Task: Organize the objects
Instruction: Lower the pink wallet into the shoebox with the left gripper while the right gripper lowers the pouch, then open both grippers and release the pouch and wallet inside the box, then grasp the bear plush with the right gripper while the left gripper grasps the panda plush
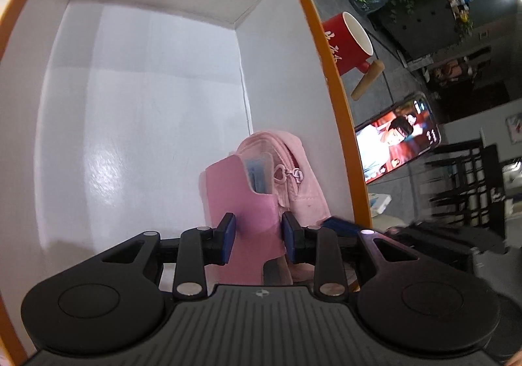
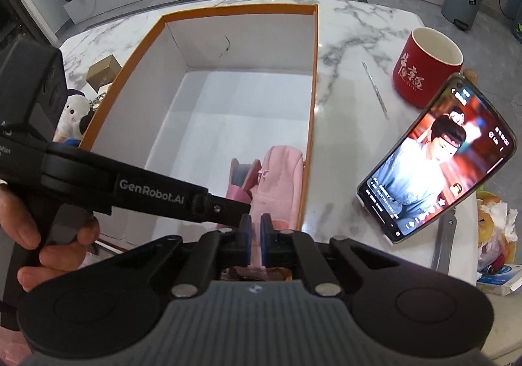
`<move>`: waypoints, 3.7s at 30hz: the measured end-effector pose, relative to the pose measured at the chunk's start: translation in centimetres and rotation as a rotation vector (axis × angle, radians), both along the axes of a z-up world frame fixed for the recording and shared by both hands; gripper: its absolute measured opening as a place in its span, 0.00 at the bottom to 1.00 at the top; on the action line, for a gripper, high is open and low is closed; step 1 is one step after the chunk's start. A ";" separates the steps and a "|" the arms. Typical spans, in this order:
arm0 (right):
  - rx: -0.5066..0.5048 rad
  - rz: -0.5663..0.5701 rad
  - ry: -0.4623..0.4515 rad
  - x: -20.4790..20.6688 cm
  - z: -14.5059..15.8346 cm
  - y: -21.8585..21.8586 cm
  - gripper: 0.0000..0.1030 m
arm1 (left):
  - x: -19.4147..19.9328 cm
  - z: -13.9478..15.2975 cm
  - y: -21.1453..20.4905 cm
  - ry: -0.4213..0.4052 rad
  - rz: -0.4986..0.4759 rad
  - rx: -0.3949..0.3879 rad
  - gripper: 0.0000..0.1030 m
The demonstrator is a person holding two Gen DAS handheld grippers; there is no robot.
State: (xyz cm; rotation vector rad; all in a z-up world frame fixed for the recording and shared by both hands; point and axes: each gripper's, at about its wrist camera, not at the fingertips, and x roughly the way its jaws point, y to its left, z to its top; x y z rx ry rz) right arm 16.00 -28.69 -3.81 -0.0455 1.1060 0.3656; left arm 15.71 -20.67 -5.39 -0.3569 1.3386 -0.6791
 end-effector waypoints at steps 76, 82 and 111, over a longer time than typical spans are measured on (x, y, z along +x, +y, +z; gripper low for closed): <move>0.195 0.084 -0.287 -5.4 6.9 8.6 0.34 | -6.3 12.2 16.0 -0.473 0.059 0.166 0.41; 0.253 0.230 -0.228 -5.8 5.5 16.5 0.34 | -6.5 10.8 22.7 -0.461 0.129 0.275 0.41; -0.036 0.242 0.044 0.4 -4.9 28.5 0.54 | 5.2 2.4 28.9 -0.450 -0.085 0.355 0.66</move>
